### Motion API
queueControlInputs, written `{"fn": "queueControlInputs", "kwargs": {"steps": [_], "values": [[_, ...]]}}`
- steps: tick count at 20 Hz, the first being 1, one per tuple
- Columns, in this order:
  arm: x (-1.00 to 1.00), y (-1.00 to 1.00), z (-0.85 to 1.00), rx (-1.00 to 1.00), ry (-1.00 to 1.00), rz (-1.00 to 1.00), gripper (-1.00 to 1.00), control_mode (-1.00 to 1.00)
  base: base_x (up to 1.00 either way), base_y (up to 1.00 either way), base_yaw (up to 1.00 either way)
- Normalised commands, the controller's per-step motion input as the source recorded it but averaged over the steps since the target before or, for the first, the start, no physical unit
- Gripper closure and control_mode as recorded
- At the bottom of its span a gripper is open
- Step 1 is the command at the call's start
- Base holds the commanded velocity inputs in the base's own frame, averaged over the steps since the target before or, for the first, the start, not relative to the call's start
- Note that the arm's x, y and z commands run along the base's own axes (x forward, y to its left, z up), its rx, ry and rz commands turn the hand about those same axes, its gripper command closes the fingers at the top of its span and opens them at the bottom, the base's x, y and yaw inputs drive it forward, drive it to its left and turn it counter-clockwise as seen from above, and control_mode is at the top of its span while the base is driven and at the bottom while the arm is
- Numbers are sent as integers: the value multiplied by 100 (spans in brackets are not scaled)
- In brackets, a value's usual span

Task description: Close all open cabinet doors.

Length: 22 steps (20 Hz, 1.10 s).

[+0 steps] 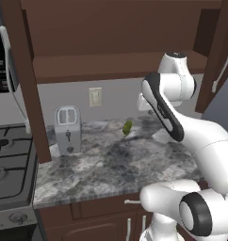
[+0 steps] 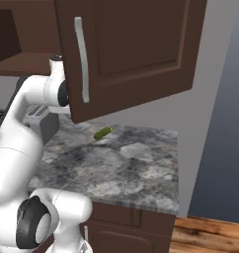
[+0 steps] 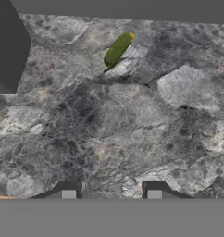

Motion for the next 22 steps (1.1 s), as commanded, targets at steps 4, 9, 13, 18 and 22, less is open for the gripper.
{"fn": "queueControlInputs", "kwargs": {"steps": [4, 9, 13, 18, 22], "values": [[-7, 6, -2, -4, -7, 0, -100, -100, 0, 0, 0], [-22, 44, -10, -2, -18, 2, -100, -100, 0, 0, 0], [-28, 45, -4, 3, -11, 0, -100, -100, 0, 0, 0], [-55, 23, 3, 14, -17, -3, -100, -100, 0, 0, 0], [-57, 15, 9, 23, -10, -13, -100, -100, 0, 0, 0]]}}
